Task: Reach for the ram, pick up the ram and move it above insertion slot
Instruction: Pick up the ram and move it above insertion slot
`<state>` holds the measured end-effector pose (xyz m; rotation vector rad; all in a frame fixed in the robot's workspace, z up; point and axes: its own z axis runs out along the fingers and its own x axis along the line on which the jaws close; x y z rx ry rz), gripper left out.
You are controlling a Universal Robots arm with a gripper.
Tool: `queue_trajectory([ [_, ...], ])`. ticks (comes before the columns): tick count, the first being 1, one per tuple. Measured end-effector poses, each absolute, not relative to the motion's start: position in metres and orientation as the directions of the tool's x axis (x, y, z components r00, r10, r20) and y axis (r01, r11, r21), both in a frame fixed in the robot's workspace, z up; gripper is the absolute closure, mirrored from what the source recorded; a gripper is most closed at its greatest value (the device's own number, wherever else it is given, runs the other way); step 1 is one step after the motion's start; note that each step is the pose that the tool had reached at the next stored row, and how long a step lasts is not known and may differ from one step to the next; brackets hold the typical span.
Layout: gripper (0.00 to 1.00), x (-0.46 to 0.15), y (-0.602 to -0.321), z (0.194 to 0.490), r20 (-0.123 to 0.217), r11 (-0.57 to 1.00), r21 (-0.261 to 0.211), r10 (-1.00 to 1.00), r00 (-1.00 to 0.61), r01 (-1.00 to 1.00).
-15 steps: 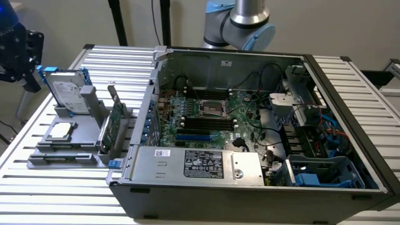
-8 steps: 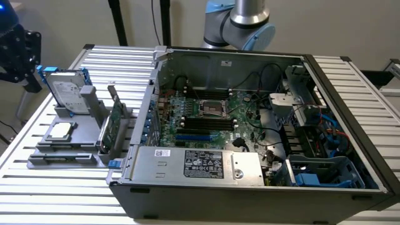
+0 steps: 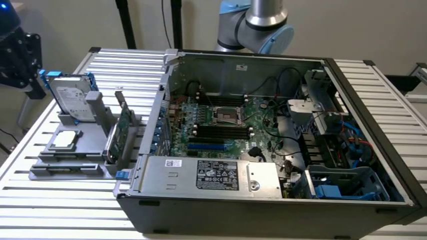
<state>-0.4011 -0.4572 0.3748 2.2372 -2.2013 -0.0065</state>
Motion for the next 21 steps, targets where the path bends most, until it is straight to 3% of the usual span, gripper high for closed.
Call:
queue_trajectory([
  [10, 0.89, -0.4021, -0.4575, 0.3742, 0.0, -0.158, -0.007, -0.987, 0.158, -0.987],
  [13, 0.76, -0.4021, -0.4577, 0.3743, 0.0, -0.159, -0.007, -0.987, 0.159, -0.987],
  [14, 0.76, -0.4023, -0.4579, 0.3742, 0.0, -0.158, -0.007, -0.987, 0.158, -0.987],
  [16, 0.64, -0.4027, -0.4581, 0.3737, 0.0, -0.158, -0.007, -0.988, 0.158, -0.987],
  [21, 0.58, -0.4058, -0.4586, 0.366, 0.0, -0.144, -0.007, -0.99, 0.144, -0.99],
])
